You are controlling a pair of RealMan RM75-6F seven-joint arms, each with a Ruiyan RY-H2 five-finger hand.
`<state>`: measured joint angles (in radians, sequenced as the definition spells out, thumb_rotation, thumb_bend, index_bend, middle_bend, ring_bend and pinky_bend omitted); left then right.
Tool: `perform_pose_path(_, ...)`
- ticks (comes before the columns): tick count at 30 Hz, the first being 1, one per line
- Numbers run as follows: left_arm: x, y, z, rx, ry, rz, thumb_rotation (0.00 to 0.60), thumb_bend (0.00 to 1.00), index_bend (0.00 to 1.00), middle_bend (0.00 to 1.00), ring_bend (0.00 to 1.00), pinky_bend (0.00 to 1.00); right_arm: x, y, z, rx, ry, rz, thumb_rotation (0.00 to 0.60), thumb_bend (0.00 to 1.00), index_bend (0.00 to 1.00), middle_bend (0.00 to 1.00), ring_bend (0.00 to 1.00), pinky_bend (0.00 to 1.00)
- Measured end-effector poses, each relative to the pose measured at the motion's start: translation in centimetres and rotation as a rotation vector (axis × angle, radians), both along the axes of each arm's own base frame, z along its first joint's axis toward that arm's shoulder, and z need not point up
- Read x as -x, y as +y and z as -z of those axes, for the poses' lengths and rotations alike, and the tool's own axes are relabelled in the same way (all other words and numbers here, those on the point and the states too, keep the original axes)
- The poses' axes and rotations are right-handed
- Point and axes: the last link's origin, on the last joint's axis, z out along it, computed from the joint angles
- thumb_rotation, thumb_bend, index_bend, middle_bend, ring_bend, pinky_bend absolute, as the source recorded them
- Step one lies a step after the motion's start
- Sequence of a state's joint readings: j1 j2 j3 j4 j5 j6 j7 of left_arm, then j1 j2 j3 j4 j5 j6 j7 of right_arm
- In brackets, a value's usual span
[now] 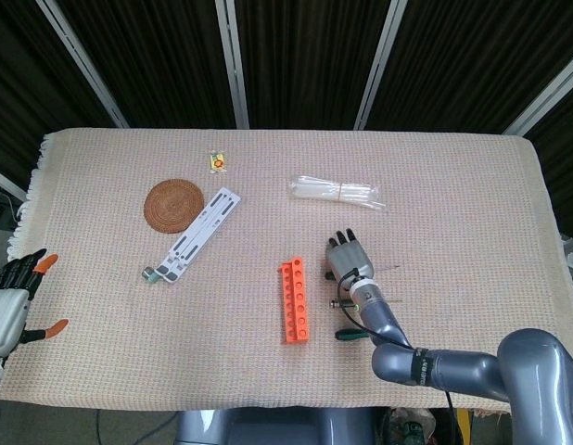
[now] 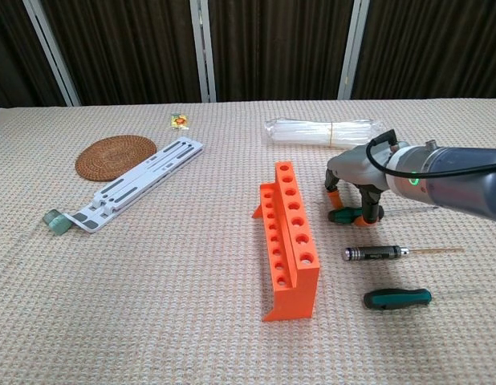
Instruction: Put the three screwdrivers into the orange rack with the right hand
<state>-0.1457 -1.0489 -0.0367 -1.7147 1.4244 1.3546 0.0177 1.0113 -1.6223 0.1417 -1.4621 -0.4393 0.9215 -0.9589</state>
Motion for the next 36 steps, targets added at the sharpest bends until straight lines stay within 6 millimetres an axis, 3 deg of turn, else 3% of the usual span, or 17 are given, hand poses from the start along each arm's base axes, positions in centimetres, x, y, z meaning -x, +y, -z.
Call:
perform_pose_path(9, 0.0, -0.2, -0.2, 0.0, 0.002, -0.002, 0.6, 0.15, 0.09, 0.0, 0.0, 0.0, -0.9, -0.1, -2.5, 0.019, -0.132, 0.022, 0.6, 0.35, 0.61, 0.19, 0.0, 0.0)
perform_pose_path(21, -0.4, -0.2, -0.1, 0.01, 0.004, 0.006, 0.6, 0.15, 0.09, 0.0, 0.0, 0.0, -1.5, 0.7, -7.9, -0.046, -0.549, 0.195, 0.6, 0.36, 0.65, 0.24, 0.0, 0.0)
perform_pose_path(28, -1.2, -0.1, -0.5, -0.001, 0.013, 0.026, 0.6, 0.15, 0.09, 0.0, 0.0, 0.0, -1.2, 2.2, -11.6, -0.103, -0.88, 0.302, 0.6, 0.37, 0.66, 0.25, 0.0, 0.0)
perform_pose_path(36, -2.1, 0.1, -0.6, 0.0, 0.017, 0.041, 0.6, 0.15, 0.09, 0.0, 0.0, 0.0, -1.6, 4.8, -14.6, -0.181, -1.105, 0.282, 0.6, 0.37, 0.67, 0.25, 0.0, 0.0)
